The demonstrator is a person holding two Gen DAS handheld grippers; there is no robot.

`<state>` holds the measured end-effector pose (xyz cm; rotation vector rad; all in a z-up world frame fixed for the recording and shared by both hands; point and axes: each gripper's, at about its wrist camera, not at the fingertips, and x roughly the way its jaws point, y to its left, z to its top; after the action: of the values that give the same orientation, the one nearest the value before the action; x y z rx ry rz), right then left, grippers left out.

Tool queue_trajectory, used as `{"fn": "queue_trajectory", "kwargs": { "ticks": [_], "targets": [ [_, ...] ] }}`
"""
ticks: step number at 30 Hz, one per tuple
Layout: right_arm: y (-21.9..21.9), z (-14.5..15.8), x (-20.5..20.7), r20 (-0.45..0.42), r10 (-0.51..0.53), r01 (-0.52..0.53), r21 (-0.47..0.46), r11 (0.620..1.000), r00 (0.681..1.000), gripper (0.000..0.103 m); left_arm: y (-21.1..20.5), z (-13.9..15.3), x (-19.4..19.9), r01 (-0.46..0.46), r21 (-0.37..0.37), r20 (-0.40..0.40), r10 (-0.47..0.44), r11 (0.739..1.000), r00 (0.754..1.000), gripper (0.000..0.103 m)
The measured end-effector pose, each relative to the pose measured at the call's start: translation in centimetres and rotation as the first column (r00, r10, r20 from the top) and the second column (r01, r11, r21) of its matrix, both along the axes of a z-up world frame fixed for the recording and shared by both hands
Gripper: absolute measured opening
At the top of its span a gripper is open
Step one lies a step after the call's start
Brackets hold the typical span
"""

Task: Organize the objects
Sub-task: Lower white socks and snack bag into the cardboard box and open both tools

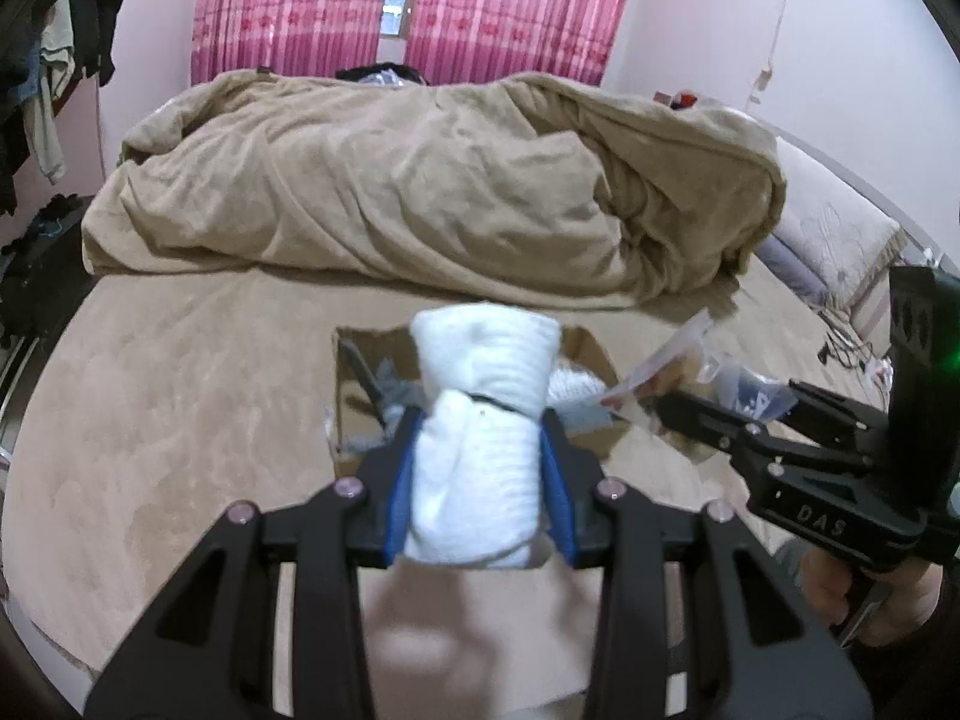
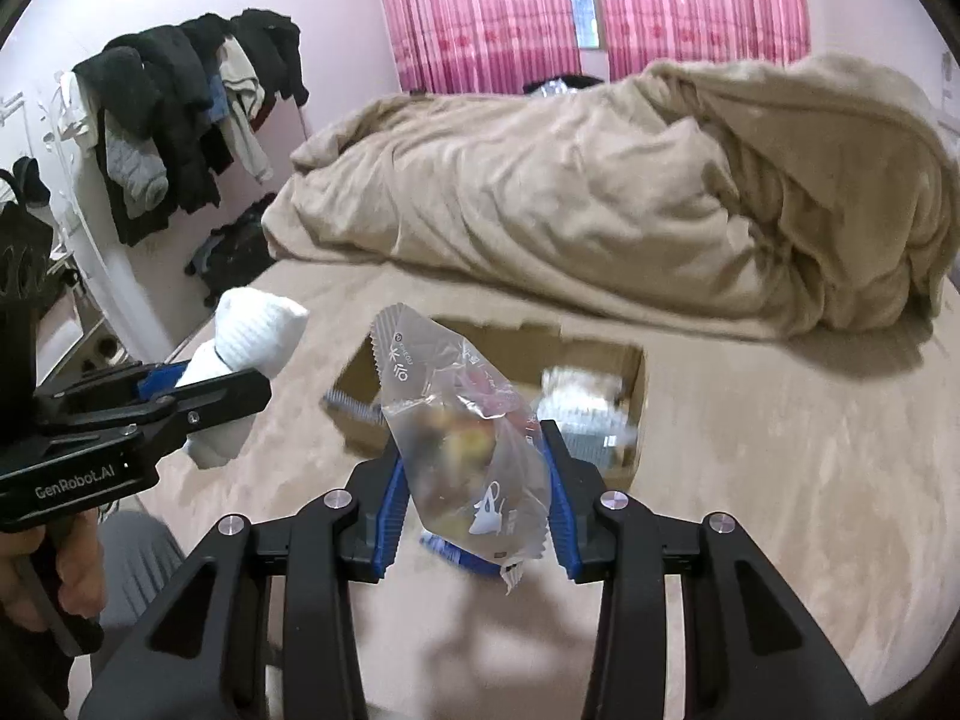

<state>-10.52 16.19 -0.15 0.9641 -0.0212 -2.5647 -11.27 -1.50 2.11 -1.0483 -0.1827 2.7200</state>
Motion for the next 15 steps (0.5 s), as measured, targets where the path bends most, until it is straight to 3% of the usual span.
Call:
{"fn": "queue_trajectory", "kwargs": {
  "ticks": [8,15],
  "targets": [
    [-0.9,0.7,-4.1,-0.062,0.007,-0.007,0.012,1.000,0.998,0.042,-1.0,-0.3,-4.3,-0.042,-0.005,-0.007,0.041,0.999,0.999,0.038],
    [-2.6,-2.1,-8.3,-0.052,0.034,-0.031,0.053,0.998,0.998,0.042,-1.0,-3.9,-8.6,-0.054,-0.020,0.048,0.055,0.998,0.997,0.038]
  ]
}}
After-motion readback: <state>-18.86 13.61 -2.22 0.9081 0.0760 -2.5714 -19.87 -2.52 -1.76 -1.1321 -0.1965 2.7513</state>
